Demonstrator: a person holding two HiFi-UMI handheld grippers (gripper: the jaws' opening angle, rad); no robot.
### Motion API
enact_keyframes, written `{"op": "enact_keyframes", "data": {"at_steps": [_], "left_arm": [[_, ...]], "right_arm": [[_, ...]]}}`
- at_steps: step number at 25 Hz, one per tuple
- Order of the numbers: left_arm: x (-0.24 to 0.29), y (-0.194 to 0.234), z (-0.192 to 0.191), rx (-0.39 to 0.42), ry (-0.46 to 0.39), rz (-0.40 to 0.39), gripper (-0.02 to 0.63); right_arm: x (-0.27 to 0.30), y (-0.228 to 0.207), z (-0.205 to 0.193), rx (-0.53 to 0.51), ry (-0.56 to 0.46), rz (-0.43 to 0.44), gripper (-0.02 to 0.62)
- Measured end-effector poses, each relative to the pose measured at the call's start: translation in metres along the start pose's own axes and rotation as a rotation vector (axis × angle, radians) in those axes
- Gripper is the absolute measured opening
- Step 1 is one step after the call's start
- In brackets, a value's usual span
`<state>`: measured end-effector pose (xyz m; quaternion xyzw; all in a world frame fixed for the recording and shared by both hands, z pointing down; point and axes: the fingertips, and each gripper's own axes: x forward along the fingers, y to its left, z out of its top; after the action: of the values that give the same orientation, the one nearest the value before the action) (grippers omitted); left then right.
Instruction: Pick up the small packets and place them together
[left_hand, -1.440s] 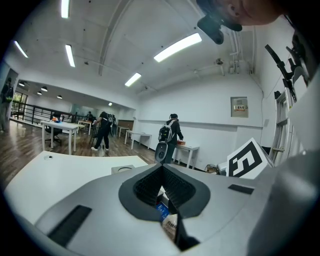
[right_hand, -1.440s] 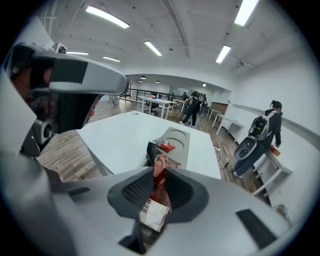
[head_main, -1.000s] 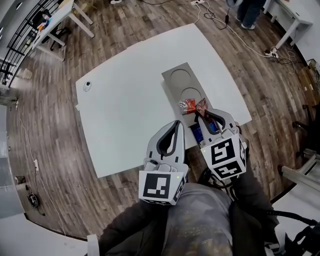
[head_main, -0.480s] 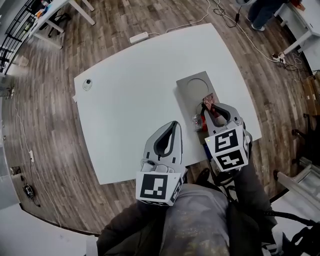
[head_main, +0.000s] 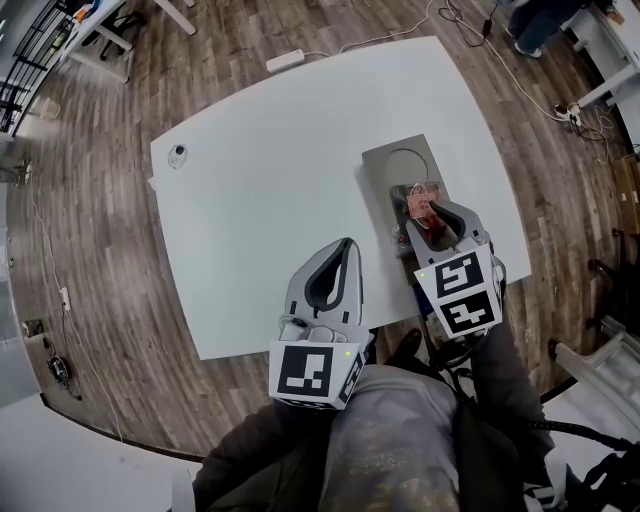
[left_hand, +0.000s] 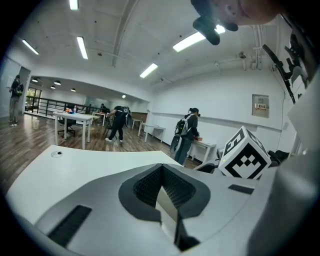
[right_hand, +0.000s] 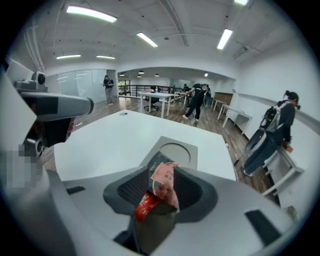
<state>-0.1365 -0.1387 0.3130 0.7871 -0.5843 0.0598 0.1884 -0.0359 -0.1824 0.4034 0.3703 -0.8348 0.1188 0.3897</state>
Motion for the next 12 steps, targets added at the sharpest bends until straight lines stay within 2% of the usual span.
{"op": "enact_keyframes", "data": {"at_steps": [5,12], "left_arm": [[-0.008,-0.018,0.001,0.018,-0.013,-0.021,0.003],[-0.032,-0.072,-0.007,0.05,-0.026,-0.069,0.003]], "right_arm": [[-0.03,-0.015,-0.001,0.022,-0.063,-0.075,0.143],[-0.083,-0.03,-0.045,0.068,-0.081,-0.149,0.143]]}}
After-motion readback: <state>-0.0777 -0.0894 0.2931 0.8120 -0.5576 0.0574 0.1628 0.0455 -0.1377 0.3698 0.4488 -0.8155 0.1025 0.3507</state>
